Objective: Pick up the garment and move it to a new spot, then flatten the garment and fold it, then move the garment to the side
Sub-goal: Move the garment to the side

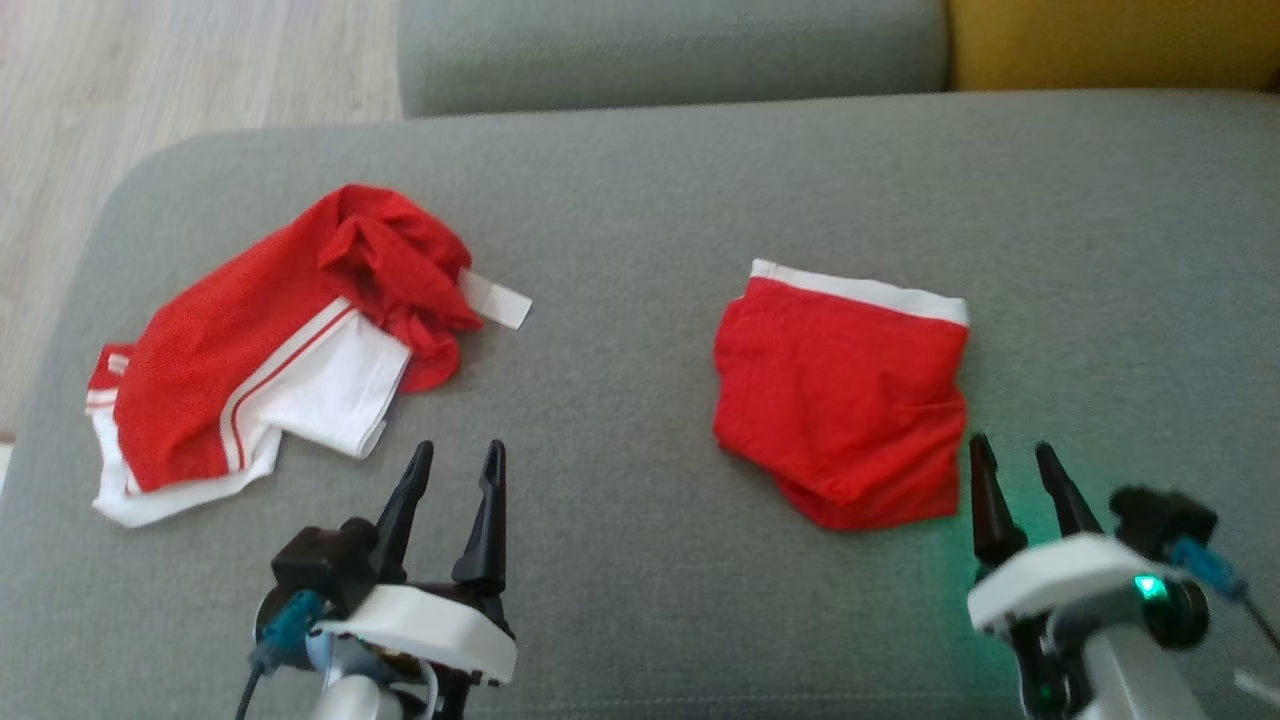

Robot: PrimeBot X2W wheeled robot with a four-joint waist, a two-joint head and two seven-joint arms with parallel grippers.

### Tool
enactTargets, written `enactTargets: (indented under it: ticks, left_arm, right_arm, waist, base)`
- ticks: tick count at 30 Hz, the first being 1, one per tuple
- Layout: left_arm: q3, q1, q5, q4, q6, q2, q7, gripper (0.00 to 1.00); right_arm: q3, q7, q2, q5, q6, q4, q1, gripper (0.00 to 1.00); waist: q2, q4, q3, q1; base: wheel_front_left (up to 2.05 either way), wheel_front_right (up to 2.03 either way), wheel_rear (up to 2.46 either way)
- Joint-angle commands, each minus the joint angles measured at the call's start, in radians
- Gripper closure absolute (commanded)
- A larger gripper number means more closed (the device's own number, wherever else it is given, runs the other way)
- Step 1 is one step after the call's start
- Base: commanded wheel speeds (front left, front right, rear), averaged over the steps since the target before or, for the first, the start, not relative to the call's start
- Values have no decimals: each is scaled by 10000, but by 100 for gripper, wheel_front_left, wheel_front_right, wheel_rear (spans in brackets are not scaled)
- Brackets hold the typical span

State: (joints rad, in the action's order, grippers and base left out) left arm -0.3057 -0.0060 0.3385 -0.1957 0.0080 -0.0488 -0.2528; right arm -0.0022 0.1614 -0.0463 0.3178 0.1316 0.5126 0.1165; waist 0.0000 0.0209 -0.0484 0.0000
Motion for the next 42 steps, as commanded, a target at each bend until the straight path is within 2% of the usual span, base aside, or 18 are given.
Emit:
enactTargets:
  ticks: [1,10,17,18,19,20,25,31,36,41,42]
  left_arm:
    - [276,-493,-23,255,-25,-14,-90,0]
    - [136,-976,-48,70,-177,-14,-90,0]
    - [100,-1194,-68,132,-200,-14,-90,0]
    - [121,-1214,-72,136,-201,-14,-90,0]
    - [149,-1237,-78,141,-199,-14,-90,0]
    - [178,-1261,-83,143,-194,-14,-90,0]
    - [253,-1389,-127,189,-219,-14,-90,0]
    - [163,-1640,-430,367,-317,-14,-90,0]
    - [-237,-2322,-889,542,-570,-14,-90,0]
    - [-546,-3048,-920,746,-692,-14,-90,0]
    - [-546,-3048,-920,746,-692,-14,-90,0]
  right_arm:
    - [305,-113,-39,273,-9,-85,716,0]
    - [290,28,-39,1065,-9,1969,2285,0]
    - [71,298,-39,469,-9,3725,3319,0]
    - [146,321,-39,429,-9,3902,3446,21]
    - [240,352,-39,370,-9,4053,3566,85]
    - [359,401,-39,225,-9,4180,3671,100]
    - [626,706,-39,-1132,-9,4309,4141,100]
    - [1125,626,-374,-3147,-9,3616,4649,100]
    - [2162,84,-1603,-3617,-9,2949,5203,100]
    - [2858,-473,-3131,-3104,-9,2515,5662,100]
    - [2858,-473,-3131,-3104,-9,2515,5662,100]
  waist:
    - [0,204,-256,0]
    - [0,739,-838,0]
    - [0,905,-1198,0]
    - [0,896,-1241,0]
    - [0,872,-1282,0]
    - [0,839,-1312,0]
    - [0,472,-1389,0]
    - [0,-252,-1502,0]
    - [0,-779,-1870,0]
    - [0,-1180,-2261,0]
    - [0,-1180,-2261,0]
  base:
    - [0,0,0]
    - [0,0,0]
    - [0,0,0]
    - [0,0,0]
    - [0,0,0]
    - [0,0,0]
    - [0,0,0]
    - [0,0,0]
    - [0,0,0]
    - [0,0,0]
    - [0,0,0]
